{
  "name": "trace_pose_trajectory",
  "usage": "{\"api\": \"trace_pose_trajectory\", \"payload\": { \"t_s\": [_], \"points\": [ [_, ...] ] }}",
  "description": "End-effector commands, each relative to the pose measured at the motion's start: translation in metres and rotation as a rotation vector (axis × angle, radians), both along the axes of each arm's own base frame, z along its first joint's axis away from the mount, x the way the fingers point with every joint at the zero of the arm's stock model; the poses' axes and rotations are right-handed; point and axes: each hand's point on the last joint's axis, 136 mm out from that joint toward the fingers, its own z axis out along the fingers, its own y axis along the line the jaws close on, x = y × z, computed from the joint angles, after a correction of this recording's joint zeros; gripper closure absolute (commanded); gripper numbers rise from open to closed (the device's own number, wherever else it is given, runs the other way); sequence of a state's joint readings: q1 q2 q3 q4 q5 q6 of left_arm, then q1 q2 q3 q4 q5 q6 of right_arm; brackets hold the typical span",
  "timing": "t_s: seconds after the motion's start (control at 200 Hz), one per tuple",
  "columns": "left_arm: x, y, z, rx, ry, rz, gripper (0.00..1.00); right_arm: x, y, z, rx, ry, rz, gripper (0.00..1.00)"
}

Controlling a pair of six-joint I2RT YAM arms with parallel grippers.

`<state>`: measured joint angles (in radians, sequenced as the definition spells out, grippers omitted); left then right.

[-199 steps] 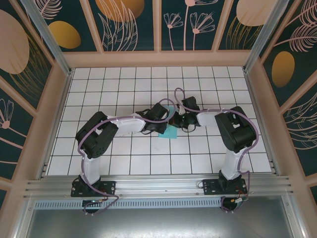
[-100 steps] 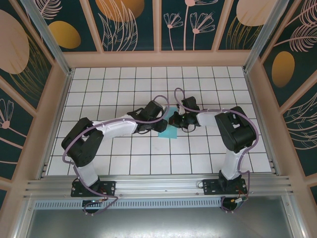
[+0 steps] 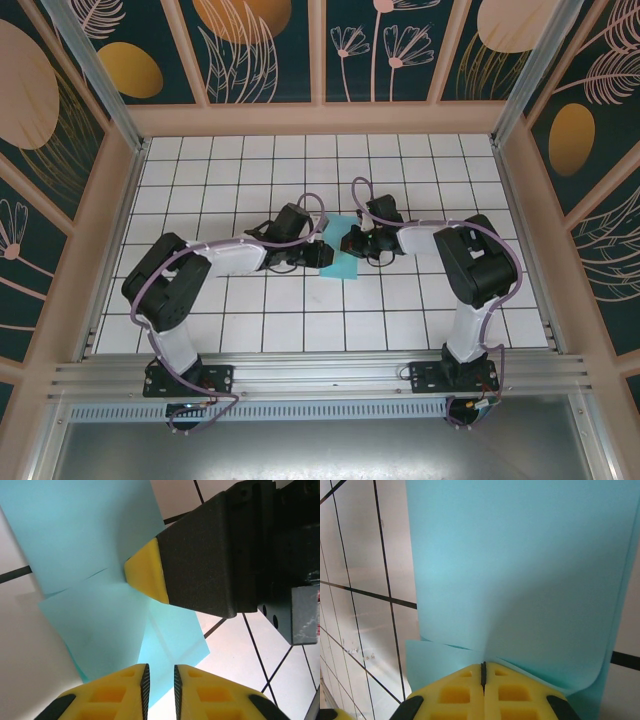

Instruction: Fold a paper plane with a square sheet of paper (fold left side to right side)

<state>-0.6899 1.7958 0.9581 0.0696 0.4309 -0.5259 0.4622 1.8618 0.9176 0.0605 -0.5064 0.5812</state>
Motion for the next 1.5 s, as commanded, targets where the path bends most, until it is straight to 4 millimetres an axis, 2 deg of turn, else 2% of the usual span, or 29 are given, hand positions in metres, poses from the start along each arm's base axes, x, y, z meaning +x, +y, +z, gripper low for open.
{"api": "trace_pose_trajectory", "payload": {
  "t_s": [0.0, 0.175, 0.45, 0.746, 0.976, 1.156, 1.326, 1.386, 1.496],
  "points": [
    [-0.009, -0.013, 0.000, -0.077, 0.037, -0.054, 0.76, -0.009, -0.008, -0.016, -0.069, 0.042, 0.010, 1.00],
    [-0.013, -0.016, -0.007, -0.084, 0.064, -0.083, 0.78, -0.009, -0.009, -0.017, -0.073, 0.046, 0.010, 1.00],
    [-0.012, -0.004, -0.034, 0.016, 0.075, -0.066, 0.78, -0.010, -0.009, -0.018, -0.077, 0.049, 0.013, 1.00],
    [-0.007, 0.003, -0.039, 0.060, 0.054, -0.037, 0.78, -0.010, -0.010, -0.018, -0.088, 0.048, 0.016, 1.00],
    [-0.011, 0.007, -0.049, 0.081, 0.070, -0.036, 0.79, -0.009, -0.009, -0.017, -0.085, 0.043, 0.021, 1.00],
    [-0.015, 0.013, -0.059, 0.106, 0.084, -0.026, 0.82, -0.002, 0.000, 0.001, -0.027, -0.015, 0.041, 1.00],
    [-0.022, 0.019, -0.069, 0.118, 0.106, -0.019, 0.85, 0.006, 0.003, 0.036, 0.011, -0.120, 0.043, 1.00],
    [-0.024, 0.019, -0.070, 0.113, 0.110, -0.022, 0.87, 0.002, 0.001, 0.043, 0.014, -0.138, 0.042, 1.00],
    [-0.025, 0.019, -0.069, 0.106, 0.107, -0.022, 0.88, -0.014, 0.002, 0.043, 0.014, -0.133, 0.057, 1.00]
  ]
}}
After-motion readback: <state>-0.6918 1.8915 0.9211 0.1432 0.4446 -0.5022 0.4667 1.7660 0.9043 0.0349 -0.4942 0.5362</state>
